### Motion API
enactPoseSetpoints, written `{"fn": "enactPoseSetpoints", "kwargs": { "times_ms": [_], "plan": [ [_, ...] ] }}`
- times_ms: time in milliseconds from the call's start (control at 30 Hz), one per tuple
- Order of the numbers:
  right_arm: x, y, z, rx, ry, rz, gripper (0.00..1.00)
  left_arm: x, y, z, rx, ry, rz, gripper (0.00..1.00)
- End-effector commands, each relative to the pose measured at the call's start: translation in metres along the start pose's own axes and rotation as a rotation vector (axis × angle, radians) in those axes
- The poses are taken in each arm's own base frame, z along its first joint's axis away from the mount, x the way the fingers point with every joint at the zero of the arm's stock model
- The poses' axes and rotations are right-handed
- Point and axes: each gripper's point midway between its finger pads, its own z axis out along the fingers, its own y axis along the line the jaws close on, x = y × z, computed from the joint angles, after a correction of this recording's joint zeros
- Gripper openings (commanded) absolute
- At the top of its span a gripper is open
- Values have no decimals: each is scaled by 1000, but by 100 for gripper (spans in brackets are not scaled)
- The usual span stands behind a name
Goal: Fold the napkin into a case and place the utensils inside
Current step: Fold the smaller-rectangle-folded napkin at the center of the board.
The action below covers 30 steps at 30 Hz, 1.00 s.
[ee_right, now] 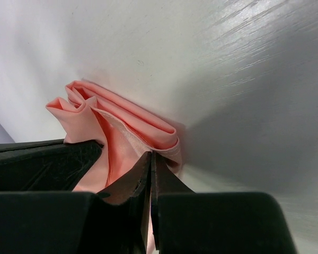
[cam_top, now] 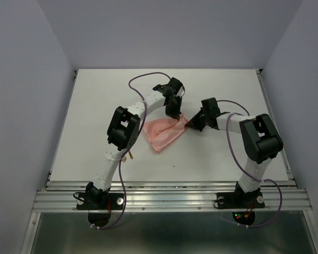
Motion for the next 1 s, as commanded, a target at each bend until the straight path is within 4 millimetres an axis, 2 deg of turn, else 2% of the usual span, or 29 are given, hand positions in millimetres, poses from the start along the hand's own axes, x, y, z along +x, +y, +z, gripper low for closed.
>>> {"fn": "enactPoseSetpoints", "kwargs": {
  "times_ms": [0,167,433,700,967],
  "plan": [
    [14,-39,12,141,36,35,6,-12,-27,-43,51,-57,34,0],
    [14,-36,13,137,37,42,6,-7,-30,-43,47,-50,43,0],
    [13,-36,16,139,39,49,6,-8,-43,-58,66,-72,47,0],
    [13,-34,17,136,42,51,6,3,-51,-47,56,-49,40,0],
    [14,-35,18,134,46,55,6,5,-51,-34,13,-58,-10,0]
  ]
}}
